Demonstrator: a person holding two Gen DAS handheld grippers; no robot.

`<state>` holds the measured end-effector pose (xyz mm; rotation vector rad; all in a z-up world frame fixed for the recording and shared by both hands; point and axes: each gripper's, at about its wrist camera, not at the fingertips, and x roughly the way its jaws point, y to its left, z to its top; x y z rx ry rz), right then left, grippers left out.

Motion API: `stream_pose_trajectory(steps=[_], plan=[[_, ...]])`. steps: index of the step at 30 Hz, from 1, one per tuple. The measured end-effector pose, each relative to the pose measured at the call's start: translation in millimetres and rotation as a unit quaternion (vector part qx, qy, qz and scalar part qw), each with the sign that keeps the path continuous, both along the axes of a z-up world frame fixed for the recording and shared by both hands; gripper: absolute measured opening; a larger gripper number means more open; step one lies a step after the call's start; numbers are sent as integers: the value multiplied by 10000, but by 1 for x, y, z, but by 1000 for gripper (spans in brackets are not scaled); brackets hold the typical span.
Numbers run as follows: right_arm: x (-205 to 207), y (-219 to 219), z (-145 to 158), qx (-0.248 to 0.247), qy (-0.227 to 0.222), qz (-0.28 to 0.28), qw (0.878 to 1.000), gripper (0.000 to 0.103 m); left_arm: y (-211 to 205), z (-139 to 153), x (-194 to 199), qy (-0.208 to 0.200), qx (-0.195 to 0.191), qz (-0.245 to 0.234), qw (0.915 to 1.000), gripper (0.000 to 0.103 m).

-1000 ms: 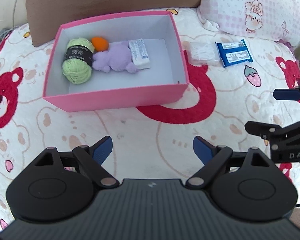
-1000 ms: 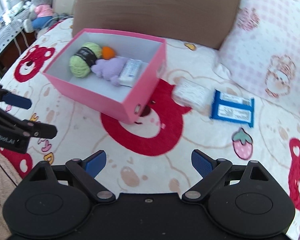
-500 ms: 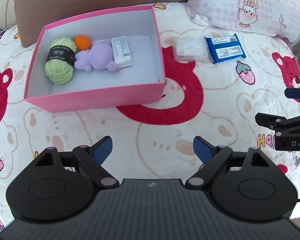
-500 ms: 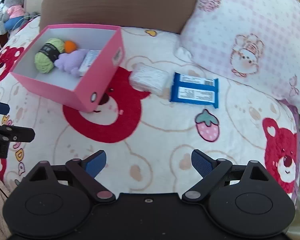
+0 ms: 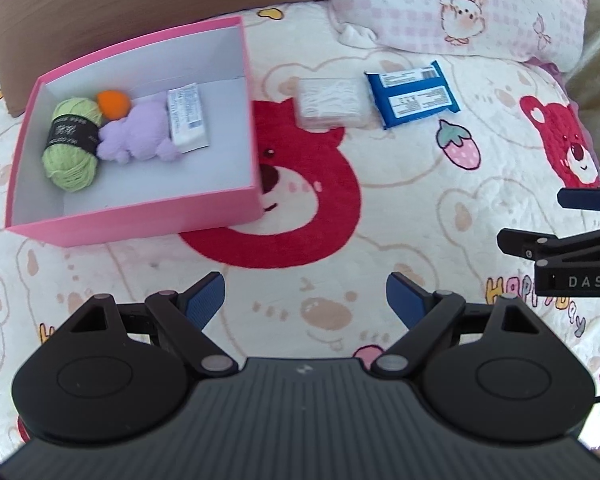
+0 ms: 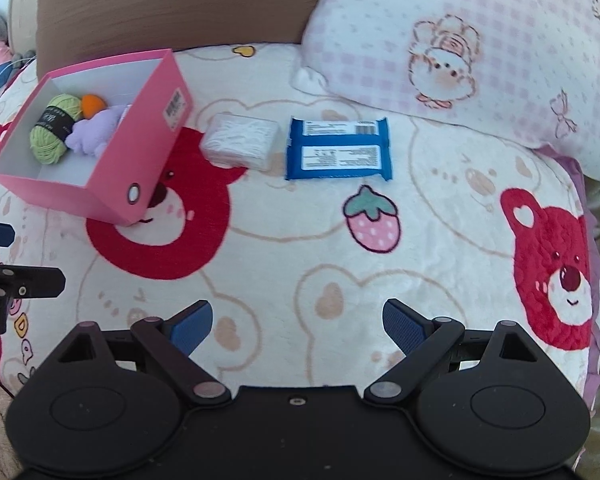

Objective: Organize objects
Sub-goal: 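Move the left tool toward the blue wet-wipe pack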

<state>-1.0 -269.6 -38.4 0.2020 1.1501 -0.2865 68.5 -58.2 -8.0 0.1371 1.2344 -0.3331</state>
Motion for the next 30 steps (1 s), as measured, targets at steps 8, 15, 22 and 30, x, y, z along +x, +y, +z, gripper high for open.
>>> stream_pose_trajectory(steps=[8,15,22,30], plan=[[-10,-21,-5,180,-59,-224,9996,94,-19,-2,5,36,-117,-79,9999,88],[-13,-31,-3,291,-305,-432,9982,94,-31,-10,15,-88,155,108,9998,88],[-15,-25,6,-302,-888,-332,9950,94,-42,-11,25,-189,-53,82,9998,88],[-11,-23,7,-973,-1354,96,9860,93,-64,-12,40,-288,-208,-26,9994,88]])
